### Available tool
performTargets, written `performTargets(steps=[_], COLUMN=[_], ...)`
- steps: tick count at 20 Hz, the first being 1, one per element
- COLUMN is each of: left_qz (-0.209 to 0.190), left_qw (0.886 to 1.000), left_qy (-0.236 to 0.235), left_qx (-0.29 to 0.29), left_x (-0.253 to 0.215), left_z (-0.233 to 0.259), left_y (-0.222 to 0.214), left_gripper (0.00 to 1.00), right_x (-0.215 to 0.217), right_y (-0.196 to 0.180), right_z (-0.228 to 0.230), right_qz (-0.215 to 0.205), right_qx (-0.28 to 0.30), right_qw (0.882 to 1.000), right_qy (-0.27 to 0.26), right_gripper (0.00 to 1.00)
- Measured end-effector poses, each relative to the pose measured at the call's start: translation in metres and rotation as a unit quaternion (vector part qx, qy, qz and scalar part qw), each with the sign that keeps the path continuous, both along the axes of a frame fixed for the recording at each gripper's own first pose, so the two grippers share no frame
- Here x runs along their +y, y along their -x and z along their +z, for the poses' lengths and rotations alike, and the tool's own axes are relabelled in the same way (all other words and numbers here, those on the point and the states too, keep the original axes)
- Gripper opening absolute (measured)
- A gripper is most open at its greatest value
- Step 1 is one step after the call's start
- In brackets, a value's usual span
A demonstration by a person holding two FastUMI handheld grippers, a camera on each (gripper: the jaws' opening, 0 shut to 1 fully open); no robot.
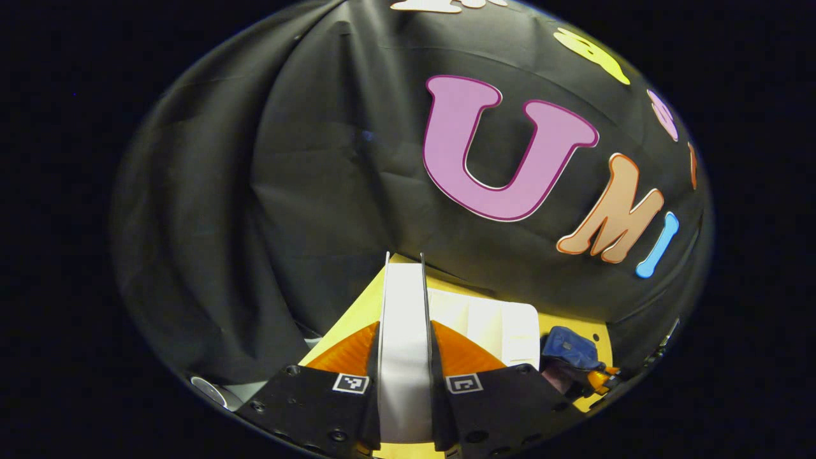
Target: Open the schoolbag, grab two books from the bookshelf and put them into the schoolbag.
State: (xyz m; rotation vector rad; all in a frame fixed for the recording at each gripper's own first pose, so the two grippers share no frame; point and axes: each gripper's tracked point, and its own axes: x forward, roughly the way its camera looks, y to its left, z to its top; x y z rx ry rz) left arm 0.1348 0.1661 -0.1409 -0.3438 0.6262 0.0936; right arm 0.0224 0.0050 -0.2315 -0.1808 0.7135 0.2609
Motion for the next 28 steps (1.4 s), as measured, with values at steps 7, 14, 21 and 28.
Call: performTargets(steps=[7, 14, 21, 28], left_qz=[0.024, 0.017, 0.007, 0.006], left_qw=[0.993, 0.982, 0.965, 0.944], left_qy=[0.109, 0.186, 0.263, 0.329], left_qx=[-0.025, -0.031, -0.017, 0.002], left_x=[-0.023, -0.087, -0.169, -0.231], left_z=[0.012, 0.003, -0.032, -0.063], left_y=[0.047, 0.071, 0.083, 0.084], left_gripper=[0.29, 0.30, 0.29, 0.29], right_x=[-0.001, -0.008, -0.016, -0.016], right_y=[0.006, 0.011, 0.011, 0.012], right_z=[0.002, 0.007, 0.009, 0.009], right_qz=[0.023, 0.036, 0.047, 0.057], right_qx=[-0.004, -0.006, -0.010, -0.011], right_qw=[1.000, 0.999, 0.998, 0.998], right_qy=[-0.003, -0.022, -0.029, -0.033], right_gripper=[0.08, 0.07, 0.08, 0.08])
